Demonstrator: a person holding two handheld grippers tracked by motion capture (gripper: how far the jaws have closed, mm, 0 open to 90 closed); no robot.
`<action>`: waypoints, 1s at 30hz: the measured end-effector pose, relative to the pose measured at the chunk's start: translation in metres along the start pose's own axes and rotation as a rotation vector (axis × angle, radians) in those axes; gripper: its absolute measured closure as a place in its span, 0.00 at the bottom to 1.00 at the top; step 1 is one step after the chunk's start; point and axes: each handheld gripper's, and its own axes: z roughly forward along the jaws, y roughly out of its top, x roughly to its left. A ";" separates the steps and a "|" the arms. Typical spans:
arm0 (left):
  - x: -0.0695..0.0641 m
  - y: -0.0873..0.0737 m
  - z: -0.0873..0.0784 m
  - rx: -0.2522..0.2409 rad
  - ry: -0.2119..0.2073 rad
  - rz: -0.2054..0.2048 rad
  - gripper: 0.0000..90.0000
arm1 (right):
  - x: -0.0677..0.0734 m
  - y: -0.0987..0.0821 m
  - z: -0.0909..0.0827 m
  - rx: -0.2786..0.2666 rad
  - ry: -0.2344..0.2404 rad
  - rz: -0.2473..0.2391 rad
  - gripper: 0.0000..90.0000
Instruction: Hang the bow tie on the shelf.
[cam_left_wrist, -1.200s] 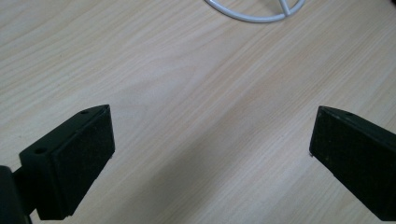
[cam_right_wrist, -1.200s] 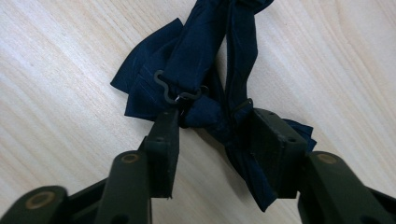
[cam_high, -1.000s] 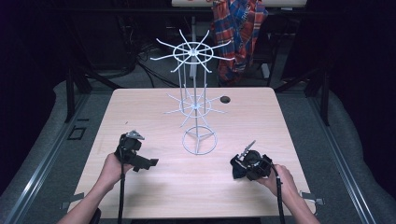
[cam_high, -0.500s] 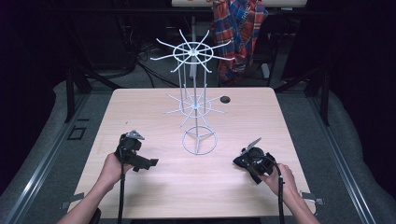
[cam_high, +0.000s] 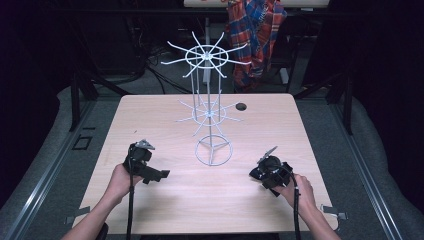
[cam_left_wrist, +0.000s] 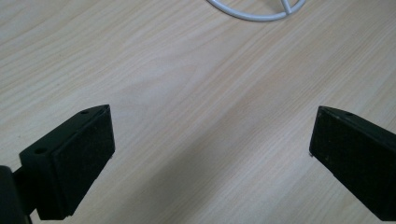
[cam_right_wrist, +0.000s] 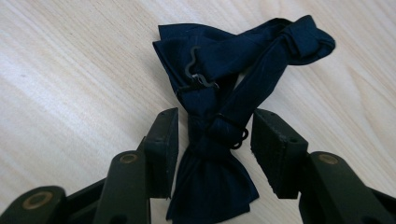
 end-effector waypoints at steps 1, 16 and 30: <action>0.000 0.000 0.000 0.000 0.000 0.000 0.00 | 0.000 0.000 0.000 0.000 0.000 0.000 0.57; 0.000 0.000 -0.001 0.004 -0.001 0.004 0.00 | 0.002 0.006 0.001 0.005 0.008 -0.033 0.83; 0.000 0.000 -0.001 0.001 -0.002 0.001 0.00 | 0.009 0.009 -0.030 -0.154 -0.013 -0.081 0.83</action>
